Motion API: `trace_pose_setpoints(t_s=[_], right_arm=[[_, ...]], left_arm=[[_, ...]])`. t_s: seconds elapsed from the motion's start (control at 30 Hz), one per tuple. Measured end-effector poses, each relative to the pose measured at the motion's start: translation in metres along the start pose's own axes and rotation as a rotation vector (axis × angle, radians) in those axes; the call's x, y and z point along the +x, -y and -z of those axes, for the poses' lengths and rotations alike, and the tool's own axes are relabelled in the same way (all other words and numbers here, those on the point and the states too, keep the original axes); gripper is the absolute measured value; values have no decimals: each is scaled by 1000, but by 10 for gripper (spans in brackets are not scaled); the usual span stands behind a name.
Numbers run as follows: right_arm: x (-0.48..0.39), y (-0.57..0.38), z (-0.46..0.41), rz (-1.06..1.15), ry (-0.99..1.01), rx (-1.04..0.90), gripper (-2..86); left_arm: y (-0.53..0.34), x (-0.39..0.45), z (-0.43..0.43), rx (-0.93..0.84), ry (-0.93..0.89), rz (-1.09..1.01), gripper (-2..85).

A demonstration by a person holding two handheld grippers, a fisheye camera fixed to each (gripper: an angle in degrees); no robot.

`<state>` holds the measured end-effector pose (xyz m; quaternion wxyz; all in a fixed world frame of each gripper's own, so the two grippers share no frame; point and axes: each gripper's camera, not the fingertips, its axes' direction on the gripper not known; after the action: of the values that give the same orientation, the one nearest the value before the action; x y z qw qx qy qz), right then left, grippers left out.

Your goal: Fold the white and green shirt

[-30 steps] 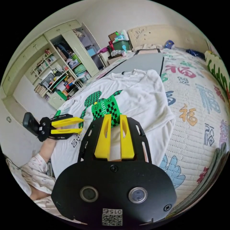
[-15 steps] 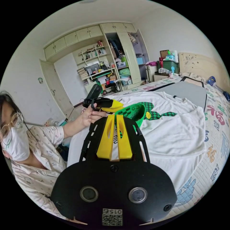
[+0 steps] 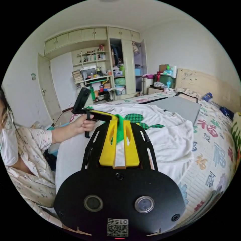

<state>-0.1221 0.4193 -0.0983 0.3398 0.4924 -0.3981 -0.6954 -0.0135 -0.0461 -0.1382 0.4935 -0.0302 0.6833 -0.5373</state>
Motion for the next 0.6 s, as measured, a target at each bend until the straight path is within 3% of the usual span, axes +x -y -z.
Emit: trace_pose_setpoints(t_s=[0.17,0.4,0.6], right_arm=[[119,-34,1,-203,-448,-102,104],[190,-62,-45,-245,-564,-240,111],[210,-67,-86,-179,-572,-306,102]], left_arm=[[0,46,38,131,-58,-24,-6],[-21,125,97,225,147,-121,-7],[-92,148,120,163,124,-13,-7]])
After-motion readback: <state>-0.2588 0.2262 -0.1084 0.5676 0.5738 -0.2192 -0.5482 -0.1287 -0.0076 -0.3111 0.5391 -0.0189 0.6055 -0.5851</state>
